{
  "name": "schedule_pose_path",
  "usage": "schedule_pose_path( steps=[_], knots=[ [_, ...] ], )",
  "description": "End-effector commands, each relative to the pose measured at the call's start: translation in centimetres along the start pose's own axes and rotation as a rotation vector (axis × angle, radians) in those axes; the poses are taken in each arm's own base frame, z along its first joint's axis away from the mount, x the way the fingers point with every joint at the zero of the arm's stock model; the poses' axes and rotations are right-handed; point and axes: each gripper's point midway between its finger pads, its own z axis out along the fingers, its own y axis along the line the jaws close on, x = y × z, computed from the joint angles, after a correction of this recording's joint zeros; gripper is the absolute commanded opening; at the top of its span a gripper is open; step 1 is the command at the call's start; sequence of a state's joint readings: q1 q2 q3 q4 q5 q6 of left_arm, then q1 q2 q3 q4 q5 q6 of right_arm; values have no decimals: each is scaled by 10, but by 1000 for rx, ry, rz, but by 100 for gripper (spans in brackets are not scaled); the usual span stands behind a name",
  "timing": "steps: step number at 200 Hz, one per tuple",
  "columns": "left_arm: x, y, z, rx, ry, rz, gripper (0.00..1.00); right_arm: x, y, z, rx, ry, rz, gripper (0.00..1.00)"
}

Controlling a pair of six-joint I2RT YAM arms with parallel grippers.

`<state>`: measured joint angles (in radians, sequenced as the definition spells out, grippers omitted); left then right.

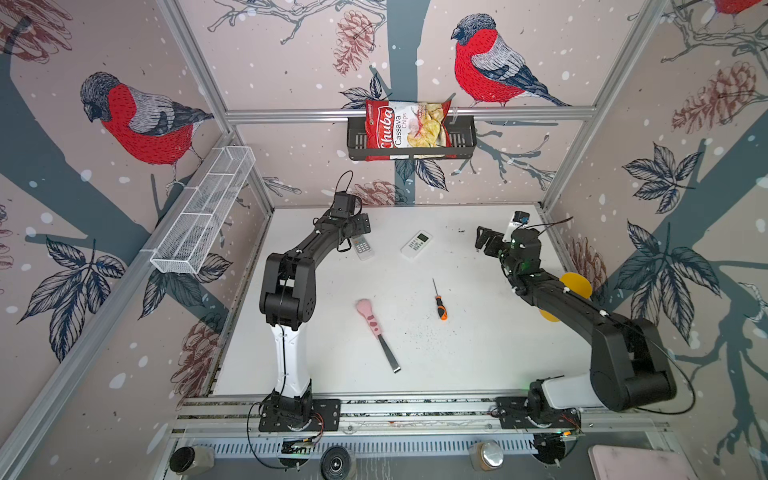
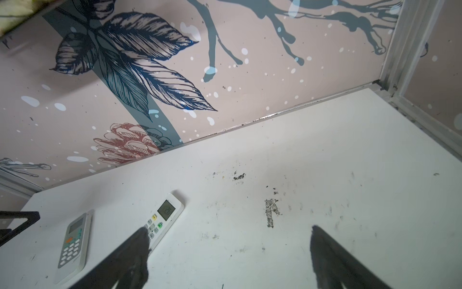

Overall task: Unload the batteries from the remote control
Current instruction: 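Grasp the farther white remote with the left gripper while the right arm rises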

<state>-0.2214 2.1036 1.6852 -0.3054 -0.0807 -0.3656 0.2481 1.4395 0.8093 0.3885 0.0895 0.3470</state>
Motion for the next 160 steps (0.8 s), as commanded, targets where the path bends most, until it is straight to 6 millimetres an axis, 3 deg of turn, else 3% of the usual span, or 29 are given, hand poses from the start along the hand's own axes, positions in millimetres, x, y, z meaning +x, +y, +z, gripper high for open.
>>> schedule_pose_path(
  steps=[1,30,66,160],
  knots=[
    [21,7,16,-47,116,-75,89,0,-1,7,23,0,5,100],
    [33,12,37,-90,173,-114,89,2,-1,6,12,-7,14,100],
    [52,23,60,-157,239,-149,88,-15,4,-5,-7,-45,11,100],
    [62,30,81,-226,297,-167,81,-17,-1,-10,-44,-38,42,100]
  ],
)
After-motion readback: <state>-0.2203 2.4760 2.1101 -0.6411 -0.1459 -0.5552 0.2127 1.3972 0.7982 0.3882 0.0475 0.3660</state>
